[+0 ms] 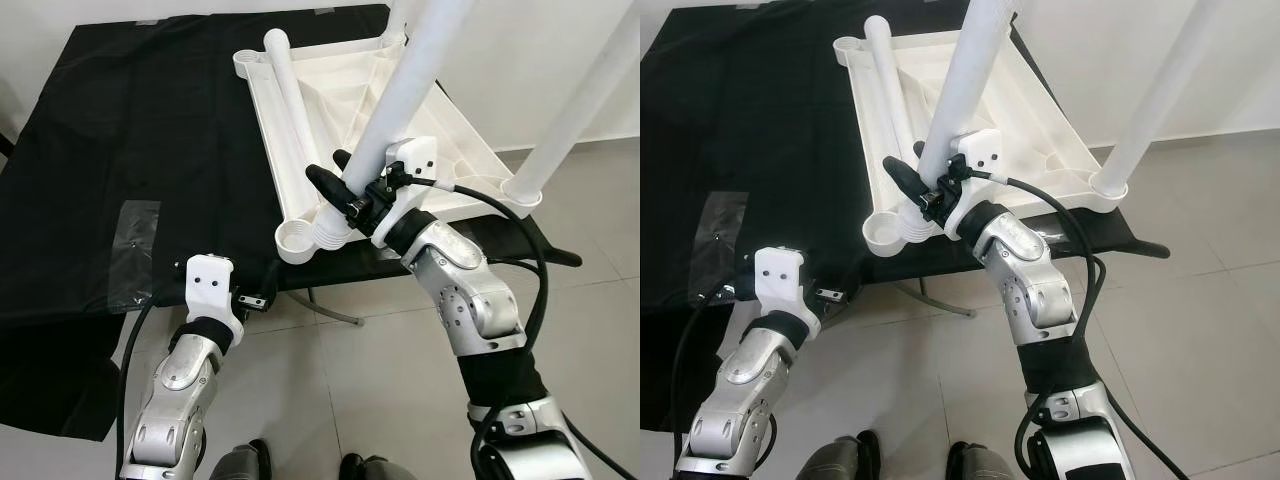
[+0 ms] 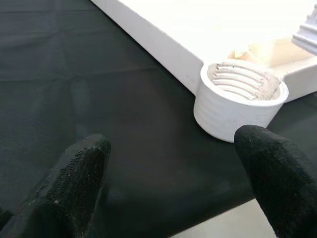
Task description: Building children table
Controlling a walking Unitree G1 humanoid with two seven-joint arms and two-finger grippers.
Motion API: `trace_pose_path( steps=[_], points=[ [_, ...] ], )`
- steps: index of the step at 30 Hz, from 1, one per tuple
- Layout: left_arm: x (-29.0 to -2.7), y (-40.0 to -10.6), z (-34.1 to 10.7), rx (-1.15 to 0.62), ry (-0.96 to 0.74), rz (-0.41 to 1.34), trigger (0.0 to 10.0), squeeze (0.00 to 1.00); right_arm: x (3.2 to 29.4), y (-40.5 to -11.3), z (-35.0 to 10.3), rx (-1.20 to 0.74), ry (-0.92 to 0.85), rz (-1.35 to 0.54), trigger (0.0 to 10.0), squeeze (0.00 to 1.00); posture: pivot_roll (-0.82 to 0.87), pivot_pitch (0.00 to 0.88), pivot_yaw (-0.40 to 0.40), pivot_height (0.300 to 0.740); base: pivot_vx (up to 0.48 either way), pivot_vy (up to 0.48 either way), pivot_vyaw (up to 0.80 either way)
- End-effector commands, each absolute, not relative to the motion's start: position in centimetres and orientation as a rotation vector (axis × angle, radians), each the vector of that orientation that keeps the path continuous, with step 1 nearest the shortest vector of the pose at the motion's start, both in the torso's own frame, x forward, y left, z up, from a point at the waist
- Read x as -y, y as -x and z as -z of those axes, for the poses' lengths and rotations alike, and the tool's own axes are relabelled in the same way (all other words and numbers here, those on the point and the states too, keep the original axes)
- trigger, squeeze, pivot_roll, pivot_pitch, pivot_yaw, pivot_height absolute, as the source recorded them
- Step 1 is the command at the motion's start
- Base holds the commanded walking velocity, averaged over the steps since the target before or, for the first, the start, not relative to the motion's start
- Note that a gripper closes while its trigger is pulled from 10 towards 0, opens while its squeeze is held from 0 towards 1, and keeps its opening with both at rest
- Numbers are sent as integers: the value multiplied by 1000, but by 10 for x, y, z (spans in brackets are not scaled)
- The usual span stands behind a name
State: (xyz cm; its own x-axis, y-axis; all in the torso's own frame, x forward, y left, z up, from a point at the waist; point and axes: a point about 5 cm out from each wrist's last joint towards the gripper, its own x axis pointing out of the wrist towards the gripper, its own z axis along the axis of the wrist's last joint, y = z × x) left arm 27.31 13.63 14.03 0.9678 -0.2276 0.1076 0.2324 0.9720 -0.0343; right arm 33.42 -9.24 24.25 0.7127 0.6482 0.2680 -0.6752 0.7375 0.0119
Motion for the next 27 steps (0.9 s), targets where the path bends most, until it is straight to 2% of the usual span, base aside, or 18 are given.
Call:
trace_pose_path(
  steps=[1, 9, 11, 13, 17, 19, 20, 21, 27],
  points=[
    [-137, -272, -134, 82, 49, 238, 10000, 0, 90, -334, -246, 273, -112, -749, 10000, 0, 8, 224, -64, 740, 0, 0, 0],
    [-135, -275, -135, 88, 20, 267, 10000, 0, 90, -337, -248, 272, -105, -789, 10000, 0, 4, 238, -56, 740, 0, 0, 0],
    [-137, -278, -138, 91, -5, 278, 10000, 0, 86, -344, -255, 284, 17, -954, 10000, 0, 30, 266, -52, 740, 0, 0, 0],
    [-136, -278, -139, 94, -25, 290, 10000, 0, 87, -350, -263, 304, 65, -1012, 10000, 0, 46, 281, -60, 740, 0, 0, 0],
    [-133, -274, -140, 96, -52, 319, 10000, 0, 91, -356, -275, 334, 74, -1106, 10000, 0, 62, 304, -71, 740, 0, 0, 0],
    [-129, -266, -141, 94, -68, 344, 10000, 0, 88, -353, -280, 316, 129, -1295, 10000, 0, 84, 351, -81, 740, 0, 0, 0],
    [-129, -266, -141, 94, -68, 344, 10000, 0, 88, -353, -280, 316, 129, -1295, 10000, 0, 84, 351, -81, 740, 0, 0, 0],
    [-127, -259, -141, 90, -73, 358, 10000, 0, 85, -351, -284, 298, 171, -1409, 10000, 0, 87, 372, -82, 740, 0, 0, 0],
    [-122, -247, -143, 80, -102, 408, 10000, 0, 74, -354, -294, 286, 190, -1520, 10000, 0, 96, 413, -87, 740, 0, 0, 0]
  ],
)
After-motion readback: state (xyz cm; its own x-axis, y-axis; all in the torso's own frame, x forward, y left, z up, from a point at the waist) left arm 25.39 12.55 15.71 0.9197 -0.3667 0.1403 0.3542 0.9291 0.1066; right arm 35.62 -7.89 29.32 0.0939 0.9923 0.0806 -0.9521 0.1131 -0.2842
